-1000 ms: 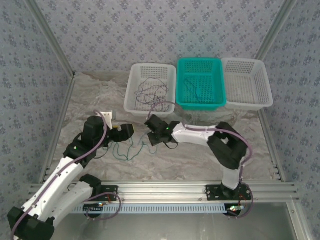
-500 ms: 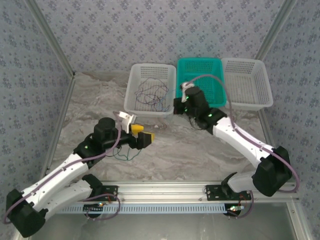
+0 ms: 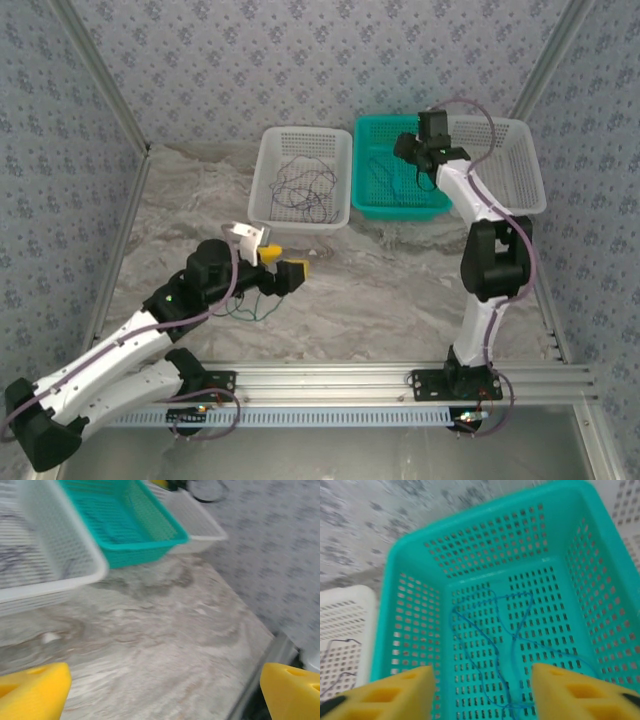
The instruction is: Untangle the cables
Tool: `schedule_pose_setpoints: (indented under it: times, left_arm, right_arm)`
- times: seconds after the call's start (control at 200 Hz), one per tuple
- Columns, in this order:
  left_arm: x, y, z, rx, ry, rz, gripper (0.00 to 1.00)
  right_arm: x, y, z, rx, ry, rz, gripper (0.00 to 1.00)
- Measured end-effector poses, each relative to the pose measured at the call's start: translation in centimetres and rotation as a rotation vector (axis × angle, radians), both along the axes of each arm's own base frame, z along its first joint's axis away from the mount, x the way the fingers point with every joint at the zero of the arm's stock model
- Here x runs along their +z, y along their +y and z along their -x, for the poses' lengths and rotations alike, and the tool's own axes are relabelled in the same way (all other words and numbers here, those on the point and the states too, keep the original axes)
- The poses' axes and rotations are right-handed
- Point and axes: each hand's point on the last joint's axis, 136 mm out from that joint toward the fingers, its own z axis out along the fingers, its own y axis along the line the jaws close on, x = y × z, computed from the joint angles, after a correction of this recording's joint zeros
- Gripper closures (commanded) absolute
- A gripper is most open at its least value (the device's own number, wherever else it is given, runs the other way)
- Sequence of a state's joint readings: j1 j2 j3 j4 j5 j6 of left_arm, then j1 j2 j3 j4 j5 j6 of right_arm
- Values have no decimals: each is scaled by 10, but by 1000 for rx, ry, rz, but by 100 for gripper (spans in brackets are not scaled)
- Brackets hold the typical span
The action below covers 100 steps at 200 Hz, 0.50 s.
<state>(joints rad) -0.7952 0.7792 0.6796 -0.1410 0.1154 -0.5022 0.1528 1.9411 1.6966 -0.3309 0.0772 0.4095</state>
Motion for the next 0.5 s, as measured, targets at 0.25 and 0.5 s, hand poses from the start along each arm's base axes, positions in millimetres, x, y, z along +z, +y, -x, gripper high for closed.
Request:
schedule_pose_setpoints:
  times: [0.25, 0.5]
  left_arm:
    - [-69, 84, -35, 531, 242, -218, 5]
    - [-116, 149, -38, 846, 406, -247, 6]
  right_arm:
    - [56, 36, 56, 111, -37, -83, 35]
    - [175, 110, 193, 489, -276, -187, 28]
